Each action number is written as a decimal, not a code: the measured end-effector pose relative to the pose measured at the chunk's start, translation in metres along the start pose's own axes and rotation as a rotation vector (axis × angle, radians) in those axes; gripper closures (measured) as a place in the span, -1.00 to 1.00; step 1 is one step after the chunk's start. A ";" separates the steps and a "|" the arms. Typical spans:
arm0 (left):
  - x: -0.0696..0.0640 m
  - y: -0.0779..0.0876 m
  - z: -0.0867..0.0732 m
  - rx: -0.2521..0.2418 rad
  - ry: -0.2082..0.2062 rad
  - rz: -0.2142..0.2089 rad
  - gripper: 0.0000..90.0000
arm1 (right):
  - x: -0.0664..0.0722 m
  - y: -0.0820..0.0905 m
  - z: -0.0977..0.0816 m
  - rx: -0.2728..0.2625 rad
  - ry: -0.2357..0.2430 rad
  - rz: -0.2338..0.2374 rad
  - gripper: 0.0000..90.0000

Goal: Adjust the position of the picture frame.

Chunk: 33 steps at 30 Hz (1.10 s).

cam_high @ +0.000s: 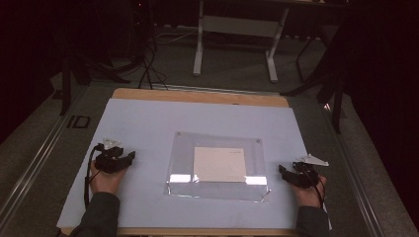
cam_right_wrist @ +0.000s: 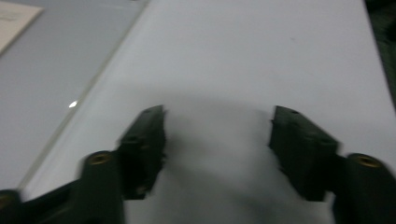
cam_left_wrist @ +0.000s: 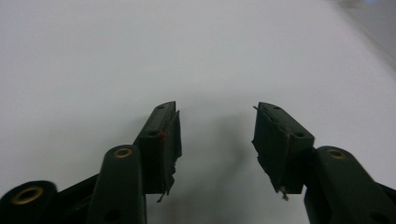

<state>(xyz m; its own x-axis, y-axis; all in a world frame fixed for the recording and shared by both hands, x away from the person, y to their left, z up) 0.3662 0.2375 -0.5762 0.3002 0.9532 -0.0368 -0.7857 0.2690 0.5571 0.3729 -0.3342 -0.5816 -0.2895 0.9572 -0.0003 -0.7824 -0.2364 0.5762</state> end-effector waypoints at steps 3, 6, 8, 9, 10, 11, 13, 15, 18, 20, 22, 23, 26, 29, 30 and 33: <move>-0.017 0.009 0.004 -0.027 -0.041 -0.101 0.16 | 0.004 0.005 0.001 -0.002 -0.001 0.079 0.23; -0.027 0.013 0.004 -0.019 -0.085 -0.149 0.22 | 0.007 0.009 0.000 0.004 0.021 0.110 0.29; -0.035 0.017 0.002 -0.010 -0.121 -0.184 0.27 | 0.013 0.016 -0.003 0.010 0.059 0.141 0.34; -0.038 0.019 0.001 -0.011 -0.131 -0.197 0.27 | 0.015 0.017 -0.004 0.012 0.067 0.152 0.37; -0.041 0.022 0.001 -0.014 -0.144 -0.211 0.27 | 0.018 0.020 -0.005 0.014 0.079 0.167 0.38; -0.044 0.024 0.000 -0.016 -0.149 -0.222 0.26 | 0.021 0.022 -0.006 0.016 0.090 0.178 0.40; -0.048 0.029 0.000 -0.028 -0.154 -0.262 0.29 | 0.025 0.027 -0.008 0.019 0.107 0.196 0.43; -0.052 0.033 -0.001 -0.025 -0.178 -0.281 0.32 | 0.030 0.033 -0.009 0.015 0.118 0.219 0.48; -0.059 0.038 -0.004 -0.025 -0.197 -0.319 0.32 | 0.036 0.044 -0.010 -0.001 0.136 0.244 0.52; -0.066 0.043 -0.007 -0.020 -0.226 -0.341 0.32 | 0.041 0.053 -0.012 -0.005 0.153 0.260 0.54; -0.071 0.047 -0.008 -0.024 -0.239 -0.359 0.32 | 0.044 0.057 -0.014 -0.006 0.164 0.271 0.55; -0.073 0.048 -0.008 -0.029 -0.246 -0.366 0.32 | 0.047 0.060 -0.016 -0.006 0.170 0.285 0.56; -0.081 0.054 -0.009 -0.034 -0.263 -0.399 0.30 | 0.054 0.067 -0.020 -0.005 0.187 0.304 0.59; -0.087 0.058 -0.012 -0.028 -0.280 -0.416 0.29 | 0.062 0.073 -0.024 -0.004 0.212 0.327 0.59; -0.088 0.059 -0.013 -0.024 -0.282 -0.421 0.29 | 0.065 0.075 -0.025 -0.004 0.219 0.340 0.59; -0.093 0.063 -0.017 -0.020 -0.289 -0.446 0.29 | 0.072 0.081 -0.027 -0.006 0.240 0.366 0.59</move>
<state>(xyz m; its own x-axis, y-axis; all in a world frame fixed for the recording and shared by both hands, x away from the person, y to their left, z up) 0.2800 0.1682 -0.5522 0.7424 0.6690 -0.0348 -0.5566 0.6448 0.5238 0.2744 -0.2888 -0.5571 -0.6676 0.7444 0.0121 -0.6078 -0.5544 0.5686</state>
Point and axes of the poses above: each handheld gripper's, and its own axes: y roughly backward along the jaws, z roughly out of its top, x roughly to its left, the point moved 7 cm from there along -y, roughly forward along the jaws, and after that the axes turned 7 degrees about -x, right-handed, at the moved point
